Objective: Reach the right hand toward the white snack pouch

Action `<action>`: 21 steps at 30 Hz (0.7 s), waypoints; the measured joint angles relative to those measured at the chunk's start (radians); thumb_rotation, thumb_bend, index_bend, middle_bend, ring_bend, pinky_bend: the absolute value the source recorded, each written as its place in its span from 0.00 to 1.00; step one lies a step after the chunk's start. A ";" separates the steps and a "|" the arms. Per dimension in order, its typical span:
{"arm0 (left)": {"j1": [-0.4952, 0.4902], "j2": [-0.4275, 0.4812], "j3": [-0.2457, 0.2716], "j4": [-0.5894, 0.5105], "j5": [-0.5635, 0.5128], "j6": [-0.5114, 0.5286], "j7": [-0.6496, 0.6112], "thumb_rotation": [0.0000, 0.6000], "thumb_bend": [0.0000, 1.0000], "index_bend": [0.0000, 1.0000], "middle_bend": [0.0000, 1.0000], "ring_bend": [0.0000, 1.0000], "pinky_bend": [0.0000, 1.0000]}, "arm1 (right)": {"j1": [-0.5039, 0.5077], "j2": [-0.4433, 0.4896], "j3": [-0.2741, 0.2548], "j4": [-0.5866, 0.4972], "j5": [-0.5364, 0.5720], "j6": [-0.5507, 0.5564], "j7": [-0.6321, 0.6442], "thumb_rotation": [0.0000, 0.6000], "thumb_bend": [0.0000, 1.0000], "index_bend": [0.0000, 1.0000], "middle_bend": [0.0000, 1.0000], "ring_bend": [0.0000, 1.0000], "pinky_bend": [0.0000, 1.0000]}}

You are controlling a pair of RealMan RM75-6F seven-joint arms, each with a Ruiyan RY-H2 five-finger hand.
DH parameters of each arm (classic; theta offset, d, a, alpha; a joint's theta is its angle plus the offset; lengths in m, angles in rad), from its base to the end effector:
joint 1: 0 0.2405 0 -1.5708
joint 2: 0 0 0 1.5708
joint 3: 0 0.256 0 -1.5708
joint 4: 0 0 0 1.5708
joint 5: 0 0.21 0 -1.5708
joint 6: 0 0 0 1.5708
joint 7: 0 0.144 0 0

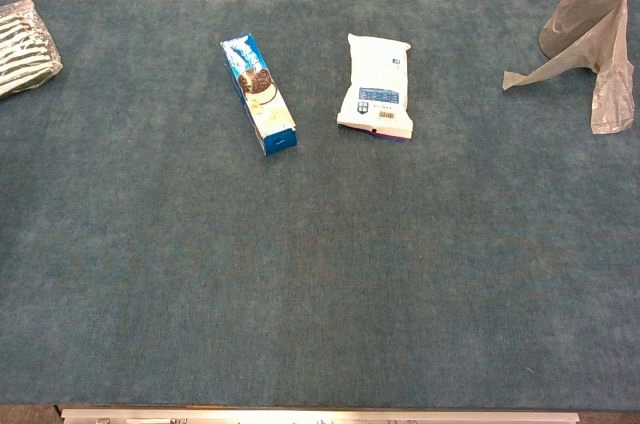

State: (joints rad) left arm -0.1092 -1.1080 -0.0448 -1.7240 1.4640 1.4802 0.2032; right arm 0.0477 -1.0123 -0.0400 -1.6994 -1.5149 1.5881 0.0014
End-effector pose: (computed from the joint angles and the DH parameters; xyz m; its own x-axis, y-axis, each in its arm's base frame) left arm -0.2902 0.1852 0.1529 0.4853 0.0122 0.8743 0.8744 -0.0069 -0.4852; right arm -0.3070 -0.1502 0.1861 0.4169 -0.0024 0.9090 -0.9088 0.0177 0.4168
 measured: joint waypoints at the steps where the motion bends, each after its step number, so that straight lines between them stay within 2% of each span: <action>1: -0.001 -0.001 0.000 0.001 -0.002 -0.002 0.004 1.00 0.20 0.35 0.32 0.22 0.07 | -0.001 -0.001 0.002 0.002 0.001 -0.004 0.002 1.00 0.35 0.31 0.20 0.03 0.00; 9: -0.012 -0.010 -0.002 -0.012 -0.001 -0.018 0.028 1.00 0.20 0.35 0.32 0.22 0.07 | 0.012 -0.009 0.016 0.015 -0.026 -0.026 0.056 1.00 0.35 0.31 0.20 0.03 0.00; 17: -0.012 -0.011 -0.004 -0.030 -0.008 -0.016 0.044 1.00 0.20 0.36 0.32 0.22 0.07 | 0.113 -0.023 0.036 0.018 -0.110 -0.129 0.253 1.00 0.35 0.31 0.21 0.03 0.00; 19: -0.010 -0.009 -0.005 -0.036 -0.007 -0.010 0.045 1.00 0.20 0.36 0.32 0.22 0.07 | 0.163 -0.037 0.046 0.020 -0.139 -0.173 0.318 1.00 0.35 0.35 0.22 0.03 0.00; 21: -0.006 -0.006 -0.006 -0.041 -0.006 -0.002 0.046 1.00 0.20 0.37 0.32 0.22 0.07 | 0.211 -0.059 0.057 0.025 -0.164 -0.206 0.369 1.00 0.35 0.46 0.23 0.03 0.00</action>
State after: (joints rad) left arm -0.1154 -1.1145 -0.0511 -1.7654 1.4577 1.4786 0.2494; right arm 0.2582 -1.0708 0.0168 -1.6741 -1.6793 1.3823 0.3706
